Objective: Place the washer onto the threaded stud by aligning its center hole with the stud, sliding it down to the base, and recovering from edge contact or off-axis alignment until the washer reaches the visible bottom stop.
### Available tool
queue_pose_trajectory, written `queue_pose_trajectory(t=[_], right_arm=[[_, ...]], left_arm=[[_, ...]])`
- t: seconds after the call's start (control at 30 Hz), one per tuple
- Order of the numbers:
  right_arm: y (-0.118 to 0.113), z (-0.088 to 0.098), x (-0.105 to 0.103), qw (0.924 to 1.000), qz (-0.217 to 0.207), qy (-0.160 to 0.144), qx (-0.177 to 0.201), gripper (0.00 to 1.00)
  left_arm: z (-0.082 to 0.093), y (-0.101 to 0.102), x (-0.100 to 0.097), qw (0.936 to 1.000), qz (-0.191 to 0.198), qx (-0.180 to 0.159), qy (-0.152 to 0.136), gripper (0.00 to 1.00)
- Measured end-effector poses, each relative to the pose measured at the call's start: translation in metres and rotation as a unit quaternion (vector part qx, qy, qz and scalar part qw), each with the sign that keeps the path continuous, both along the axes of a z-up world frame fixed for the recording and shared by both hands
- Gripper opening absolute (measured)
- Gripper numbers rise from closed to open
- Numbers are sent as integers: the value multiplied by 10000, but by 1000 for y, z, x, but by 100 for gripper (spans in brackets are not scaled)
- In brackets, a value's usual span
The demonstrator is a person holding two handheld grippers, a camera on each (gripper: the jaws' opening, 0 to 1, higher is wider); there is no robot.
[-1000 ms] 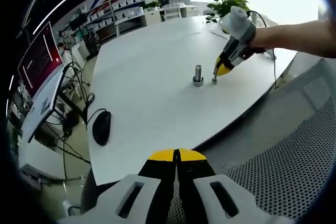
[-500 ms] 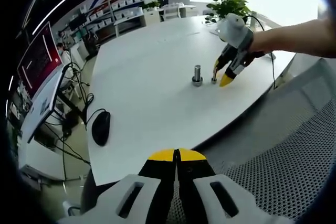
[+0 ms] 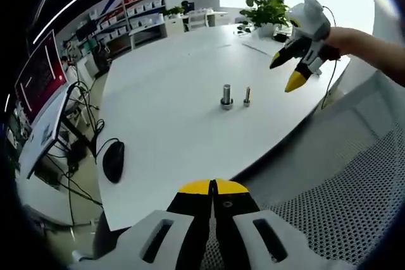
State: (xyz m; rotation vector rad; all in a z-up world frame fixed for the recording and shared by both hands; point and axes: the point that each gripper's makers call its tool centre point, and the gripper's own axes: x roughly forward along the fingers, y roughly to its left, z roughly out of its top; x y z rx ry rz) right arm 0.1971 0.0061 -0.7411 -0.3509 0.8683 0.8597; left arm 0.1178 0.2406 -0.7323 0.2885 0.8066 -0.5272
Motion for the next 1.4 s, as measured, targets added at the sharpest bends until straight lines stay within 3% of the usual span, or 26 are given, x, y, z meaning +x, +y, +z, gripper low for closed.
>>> queue_pose_trajectory(t=[0.1,0.23,0.4,0.57,0.63,0.73,0.83,0.93,1.03,1.1,1.13,1.23,1.3,1.33,1.4], right_arm=[[-4,22,-10,9987,-356,-206,307,67],[-11,48,-24,9930,-793,-546,678,67],[-34,72,-35,9766,-1598,-1098,927,64],[-52,80,-51,9634,-2145,-1134,1144,64],[-63,78,-59,9606,-2249,-1183,1124,64],[-63,68,-68,9546,-2498,-1039,1246,63],[-59,58,-74,9521,-2607,-958,1278,63],[-52,50,-77,9506,-2654,-930,1317,63],[-48,40,-78,9513,-2659,-839,1317,63],[-44,29,-84,9513,-2715,-586,1338,61],[-42,31,-85,9471,-2803,-476,1488,59],[-50,38,-76,9486,-2771,-921,1220,57],[-48,32,-78,9513,-2756,-751,1158,56],[-48,33,-79,9512,-2757,-764,1155,56],[-50,32,-82,9601,-2525,-933,755,56]], left_arm=[[-1,-5,-4,9998,-184,-29,83,0],[5,-10,-3,9994,-290,-184,-75,0],[13,-15,-3,9981,-450,-345,-257,0],[27,-16,4,9943,-496,-692,-648,0],[32,-8,12,9922,-185,-999,-721,0],[34,-2,15,9869,201,-1496,-572,0],[38,0,20,9834,329,-1658,-657,0],[38,-1,22,9851,277,-1505,-790,4],[35,4,24,9850,479,-1484,-736,5],[33,6,24,9857,533,-1447,-681,7],[30,7,22,9862,578,-1449,-562,8],[27,6,21,9852,624,-1547,-396,8],[25,7,20,9872,589,-1436,-369,7],[24,8,20,9882,583,-1358,-403,7],[22,12,21,9910,531,-1107,-539,6]])
